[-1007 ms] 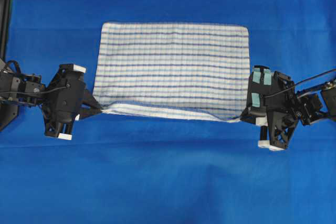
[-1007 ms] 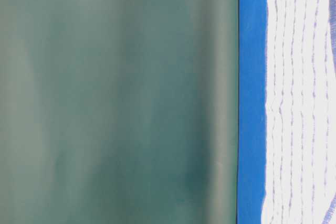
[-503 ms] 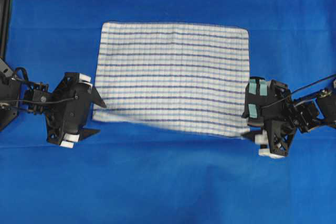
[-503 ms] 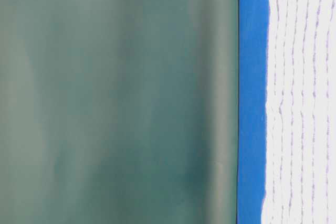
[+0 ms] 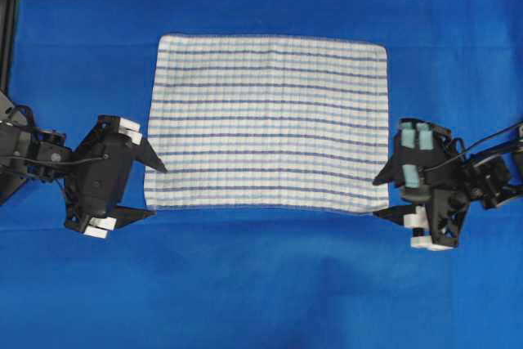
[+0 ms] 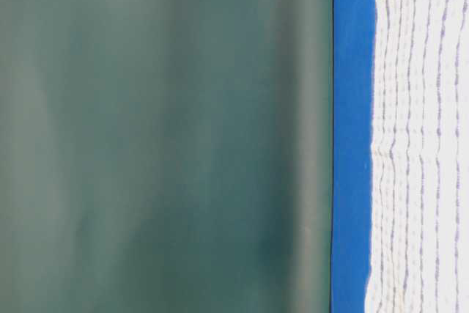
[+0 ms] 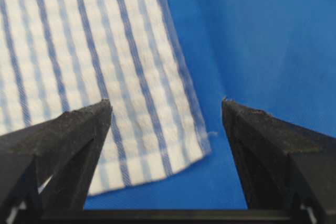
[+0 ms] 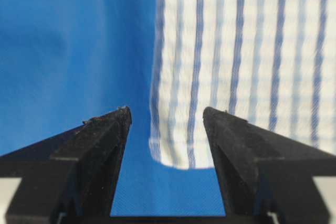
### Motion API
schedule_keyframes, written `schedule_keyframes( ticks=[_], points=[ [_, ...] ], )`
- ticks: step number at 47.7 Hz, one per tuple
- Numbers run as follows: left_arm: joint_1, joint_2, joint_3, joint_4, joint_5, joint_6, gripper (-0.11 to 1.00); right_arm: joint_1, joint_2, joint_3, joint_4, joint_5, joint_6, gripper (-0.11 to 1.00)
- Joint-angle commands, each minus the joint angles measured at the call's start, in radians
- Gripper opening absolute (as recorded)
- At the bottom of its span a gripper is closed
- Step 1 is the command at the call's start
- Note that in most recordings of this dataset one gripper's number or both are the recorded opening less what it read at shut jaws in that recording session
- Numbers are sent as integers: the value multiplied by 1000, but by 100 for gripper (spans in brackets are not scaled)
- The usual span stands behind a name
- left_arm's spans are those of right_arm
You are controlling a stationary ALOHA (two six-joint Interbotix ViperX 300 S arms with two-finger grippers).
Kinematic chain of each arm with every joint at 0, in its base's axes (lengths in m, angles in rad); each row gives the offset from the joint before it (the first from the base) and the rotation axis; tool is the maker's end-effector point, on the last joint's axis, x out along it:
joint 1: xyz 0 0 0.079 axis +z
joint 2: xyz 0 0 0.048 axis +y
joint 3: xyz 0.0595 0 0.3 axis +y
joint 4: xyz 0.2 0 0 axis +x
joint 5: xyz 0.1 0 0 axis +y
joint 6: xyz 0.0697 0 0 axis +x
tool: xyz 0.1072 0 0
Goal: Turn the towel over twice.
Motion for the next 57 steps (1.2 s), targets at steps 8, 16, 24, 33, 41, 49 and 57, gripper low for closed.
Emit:
schedule_keyframes(
  ticks=[8, 16, 24, 33, 41, 49, 57],
  points=[
    [26, -198, -26, -2, 55, 2, 79, -37, -181, -31, -71, 81, -2, 61],
    [66, -337, -5, -2, 60, 2, 79, -63, -313, -25, -135, 123, -2, 61],
    [106, -506, 23, -2, 94, 5, 79, -78, -440, -8, -183, 155, -2, 61],
    [160, -655, 48, -2, 187, 8, 79, -78, -569, 11, -233, 235, -2, 61],
    [190, -753, 83, -2, 230, 11, 79, -78, -670, 67, -252, 253, 0, 61],
    [195, -827, 133, -2, 255, 11, 79, -83, -767, 156, -253, 241, 12, 61],
    [196, -864, 175, -2, 265, 11, 79, -117, -834, 233, -253, 207, 49, 61]
  ],
)
